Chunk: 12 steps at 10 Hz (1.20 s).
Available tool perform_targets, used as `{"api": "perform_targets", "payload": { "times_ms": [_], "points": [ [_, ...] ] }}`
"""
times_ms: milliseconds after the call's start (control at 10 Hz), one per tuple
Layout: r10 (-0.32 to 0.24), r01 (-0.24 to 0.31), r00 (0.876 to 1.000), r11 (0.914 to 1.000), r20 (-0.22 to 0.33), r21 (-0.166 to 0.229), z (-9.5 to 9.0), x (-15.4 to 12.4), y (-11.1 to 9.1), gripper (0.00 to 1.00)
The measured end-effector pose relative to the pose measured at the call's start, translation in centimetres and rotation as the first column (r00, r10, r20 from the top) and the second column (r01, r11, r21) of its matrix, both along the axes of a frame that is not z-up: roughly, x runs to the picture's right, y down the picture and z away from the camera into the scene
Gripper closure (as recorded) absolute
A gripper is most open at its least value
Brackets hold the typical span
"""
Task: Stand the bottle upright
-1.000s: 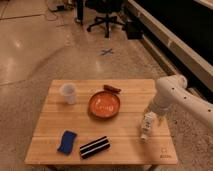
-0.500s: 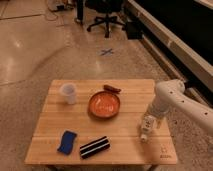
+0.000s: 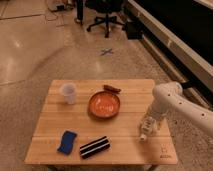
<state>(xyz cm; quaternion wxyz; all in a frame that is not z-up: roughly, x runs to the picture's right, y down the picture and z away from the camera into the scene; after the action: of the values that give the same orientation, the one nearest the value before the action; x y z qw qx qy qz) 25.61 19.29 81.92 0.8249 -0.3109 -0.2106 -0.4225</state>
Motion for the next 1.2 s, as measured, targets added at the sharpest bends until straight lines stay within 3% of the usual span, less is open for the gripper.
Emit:
{"api": "perform_targets", "payload": {
  "times_ms": [400, 500, 1000, 1200],
  "points": [
    [0.023, -0.024, 1.000, 0.9992, 0.013, 0.033, 0.2, -1.1, 0.3, 0.35],
    [0.032, -0.033, 0.999, 0.9982, 0.016, 0.050, 0.1, -1.3, 0.4, 0.40],
    [0.036, -0.036, 0.999, 0.9919, -0.004, 0.122, 0.0, -0.9, 0.5, 0.89],
    [0.039, -0.035, 0.999, 0.9885, -0.027, 0.147, -0.3, -0.7, 0.1, 0.95]
  ]
}}
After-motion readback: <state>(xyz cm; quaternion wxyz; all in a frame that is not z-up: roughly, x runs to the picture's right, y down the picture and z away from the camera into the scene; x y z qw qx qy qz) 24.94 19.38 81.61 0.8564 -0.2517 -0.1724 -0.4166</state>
